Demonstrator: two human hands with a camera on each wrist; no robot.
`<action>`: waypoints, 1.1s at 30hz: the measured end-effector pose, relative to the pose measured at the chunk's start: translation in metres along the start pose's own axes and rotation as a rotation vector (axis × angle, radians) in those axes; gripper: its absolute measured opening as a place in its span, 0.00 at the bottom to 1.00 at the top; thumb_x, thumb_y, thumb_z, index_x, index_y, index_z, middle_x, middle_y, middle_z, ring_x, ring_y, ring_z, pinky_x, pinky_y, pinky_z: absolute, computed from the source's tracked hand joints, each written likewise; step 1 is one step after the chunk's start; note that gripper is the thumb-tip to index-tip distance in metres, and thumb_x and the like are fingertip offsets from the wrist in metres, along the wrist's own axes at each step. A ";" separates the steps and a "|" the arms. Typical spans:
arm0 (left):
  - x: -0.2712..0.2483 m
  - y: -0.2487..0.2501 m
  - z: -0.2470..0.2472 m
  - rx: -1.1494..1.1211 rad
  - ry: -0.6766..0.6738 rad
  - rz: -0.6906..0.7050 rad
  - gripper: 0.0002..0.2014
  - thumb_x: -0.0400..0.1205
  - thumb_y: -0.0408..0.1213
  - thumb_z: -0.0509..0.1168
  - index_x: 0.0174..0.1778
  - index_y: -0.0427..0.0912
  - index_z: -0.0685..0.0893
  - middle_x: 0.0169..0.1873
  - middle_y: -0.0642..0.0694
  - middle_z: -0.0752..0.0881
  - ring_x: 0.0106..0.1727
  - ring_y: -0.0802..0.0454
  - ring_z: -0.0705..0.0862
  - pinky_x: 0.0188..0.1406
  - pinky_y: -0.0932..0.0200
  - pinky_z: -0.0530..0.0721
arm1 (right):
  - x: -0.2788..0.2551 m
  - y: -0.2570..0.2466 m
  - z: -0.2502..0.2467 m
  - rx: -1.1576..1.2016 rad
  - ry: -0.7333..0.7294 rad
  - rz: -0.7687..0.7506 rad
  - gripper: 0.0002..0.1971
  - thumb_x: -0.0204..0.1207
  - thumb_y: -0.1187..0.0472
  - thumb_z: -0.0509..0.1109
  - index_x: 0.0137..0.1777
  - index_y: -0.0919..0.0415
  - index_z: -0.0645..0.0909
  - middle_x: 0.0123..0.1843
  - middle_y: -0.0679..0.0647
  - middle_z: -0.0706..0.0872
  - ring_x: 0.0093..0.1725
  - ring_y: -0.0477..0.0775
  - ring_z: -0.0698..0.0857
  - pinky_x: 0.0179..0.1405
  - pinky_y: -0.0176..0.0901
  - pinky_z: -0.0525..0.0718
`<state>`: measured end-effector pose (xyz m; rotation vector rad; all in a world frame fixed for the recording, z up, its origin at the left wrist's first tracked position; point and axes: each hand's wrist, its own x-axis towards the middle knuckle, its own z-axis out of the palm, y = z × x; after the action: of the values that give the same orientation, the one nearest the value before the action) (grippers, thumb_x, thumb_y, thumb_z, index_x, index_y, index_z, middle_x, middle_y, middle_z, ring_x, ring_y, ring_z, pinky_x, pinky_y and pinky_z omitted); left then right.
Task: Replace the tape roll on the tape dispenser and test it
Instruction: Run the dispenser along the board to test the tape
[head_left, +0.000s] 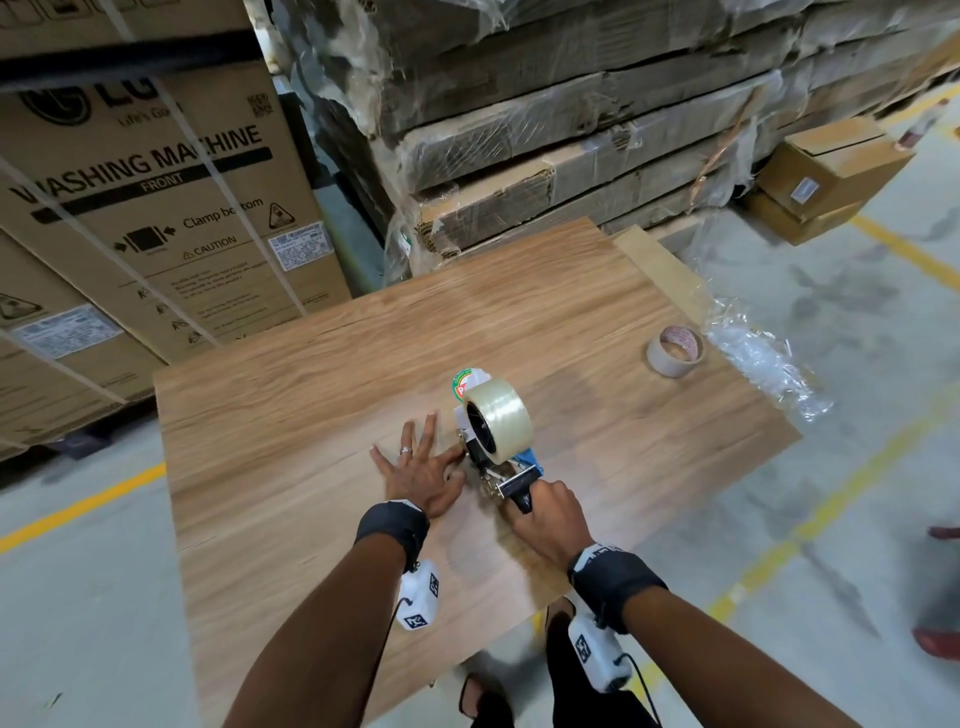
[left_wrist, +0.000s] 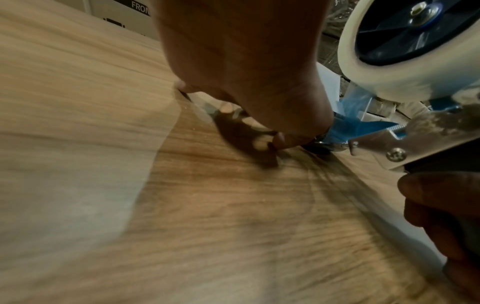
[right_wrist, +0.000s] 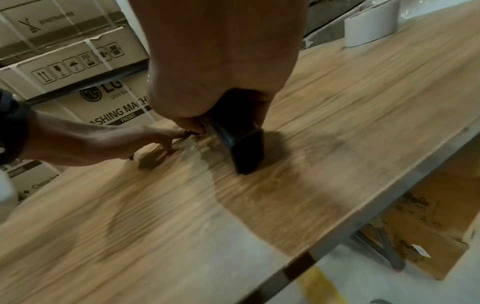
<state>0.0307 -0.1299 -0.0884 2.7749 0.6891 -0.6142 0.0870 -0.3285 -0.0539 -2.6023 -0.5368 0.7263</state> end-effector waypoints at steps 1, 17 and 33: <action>0.000 0.000 0.001 0.001 0.004 0.001 0.25 0.85 0.62 0.48 0.80 0.72 0.63 0.88 0.54 0.32 0.89 0.40 0.35 0.73 0.11 0.46 | 0.000 0.000 0.001 -0.004 0.003 0.000 0.22 0.82 0.44 0.68 0.55 0.66 0.85 0.56 0.69 0.88 0.57 0.71 0.86 0.51 0.49 0.79; 0.002 0.001 -0.002 -0.007 -0.041 0.002 0.25 0.86 0.60 0.49 0.82 0.74 0.58 0.87 0.55 0.31 0.89 0.42 0.35 0.73 0.11 0.50 | -0.015 0.021 0.012 -0.014 -0.001 0.026 0.20 0.79 0.46 0.71 0.53 0.66 0.83 0.54 0.68 0.88 0.58 0.69 0.84 0.45 0.44 0.70; -0.006 0.011 0.006 -0.038 -0.012 0.047 0.31 0.87 0.60 0.47 0.83 0.74 0.36 0.88 0.48 0.34 0.88 0.30 0.37 0.73 0.11 0.50 | -0.037 0.043 0.015 0.089 -0.055 0.038 0.25 0.68 0.36 0.65 0.45 0.61 0.84 0.46 0.62 0.91 0.50 0.66 0.87 0.45 0.51 0.83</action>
<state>0.0288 -0.1437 -0.0900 2.7422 0.6244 -0.6011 0.0605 -0.3785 -0.0700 -2.5227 -0.4610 0.8174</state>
